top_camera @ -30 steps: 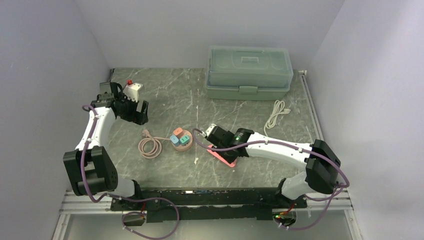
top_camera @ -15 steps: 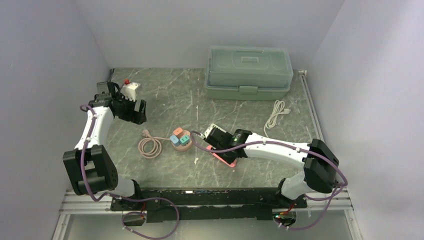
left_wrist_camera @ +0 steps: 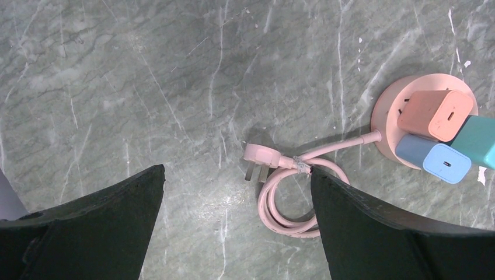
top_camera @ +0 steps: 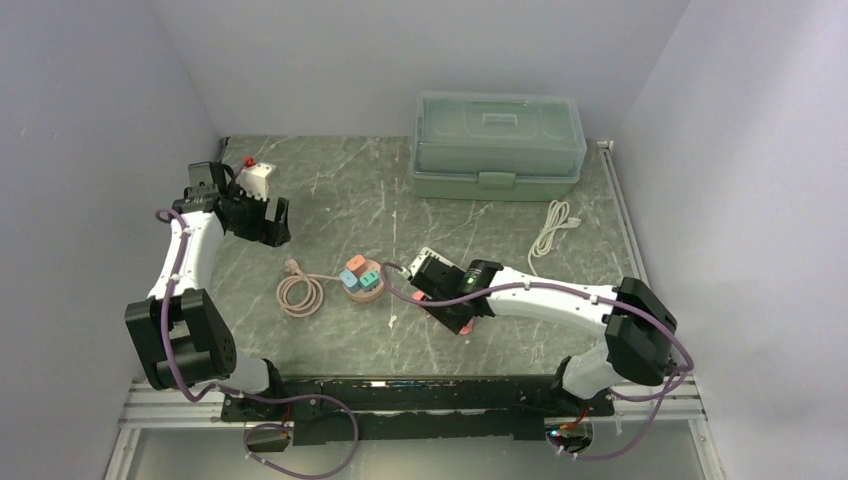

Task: Insert the plug
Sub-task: Press the plug into the socket.

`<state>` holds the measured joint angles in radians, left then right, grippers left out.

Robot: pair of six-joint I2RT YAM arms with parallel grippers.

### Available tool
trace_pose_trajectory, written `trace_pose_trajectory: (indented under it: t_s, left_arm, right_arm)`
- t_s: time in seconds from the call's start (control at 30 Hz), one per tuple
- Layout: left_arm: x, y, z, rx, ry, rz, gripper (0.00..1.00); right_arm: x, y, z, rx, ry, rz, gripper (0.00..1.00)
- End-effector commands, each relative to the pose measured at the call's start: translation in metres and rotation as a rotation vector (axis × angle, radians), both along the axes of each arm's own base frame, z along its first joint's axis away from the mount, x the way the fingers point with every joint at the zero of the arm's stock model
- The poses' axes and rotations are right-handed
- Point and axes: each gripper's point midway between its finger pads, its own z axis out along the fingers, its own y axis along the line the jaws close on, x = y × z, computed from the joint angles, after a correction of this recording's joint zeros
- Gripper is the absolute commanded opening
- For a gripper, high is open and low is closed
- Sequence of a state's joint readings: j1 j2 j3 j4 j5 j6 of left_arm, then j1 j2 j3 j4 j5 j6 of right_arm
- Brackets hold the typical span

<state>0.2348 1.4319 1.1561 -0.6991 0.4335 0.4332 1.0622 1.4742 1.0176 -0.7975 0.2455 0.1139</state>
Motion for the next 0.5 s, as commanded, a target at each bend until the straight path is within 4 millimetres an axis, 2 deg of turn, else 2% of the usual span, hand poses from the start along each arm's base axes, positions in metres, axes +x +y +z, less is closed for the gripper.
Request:
trace_pose_trajectory:
  t_s: [0.0, 0.07, 0.17, 0.3, 0.37, 0.4, 0.47]
  left_arm:
    - [0.009, -0.001, 0.013, -0.007, -0.043, -0.02, 1.0]
    - [0.009, 0.001, 0.014, -0.006, -0.044, -0.016, 1.0]
    - [0.009, 0.0, 0.018, -0.009, -0.047, -0.02, 1.0]
    - [0.008, 0.0, 0.022, -0.003, -0.052, -0.017, 1.0]
    - [0.008, -0.001, 0.024, -0.014, -0.06, -0.011, 1.0]
    - [0.009, -0.003, 0.024, -0.025, -0.067, -0.005, 1.0]
    - [0.013, -0.007, 0.023, -0.058, -0.095, 0.014, 1.0]
  right_arm:
    - [0.014, 0.003, 0.006, 0.022, -0.068, -0.046, 0.63]
    - [0.027, 0.012, 0.024, 0.067, -0.134, -0.064, 0.79]
    - [0.047, 0.022, 0.052, 0.125, -0.225, -0.097, 0.97]
    - [0.069, 0.031, 0.095, 0.235, -0.326, -0.138, 1.0]
    - [0.085, 0.025, 0.119, 0.319, -0.379, -0.203, 1.0]
    - [0.099, 0.013, 0.134, 0.382, -0.417, -0.268, 1.0]
    - [0.121, -0.016, 0.145, 0.487, -0.48, -0.393, 1.0]
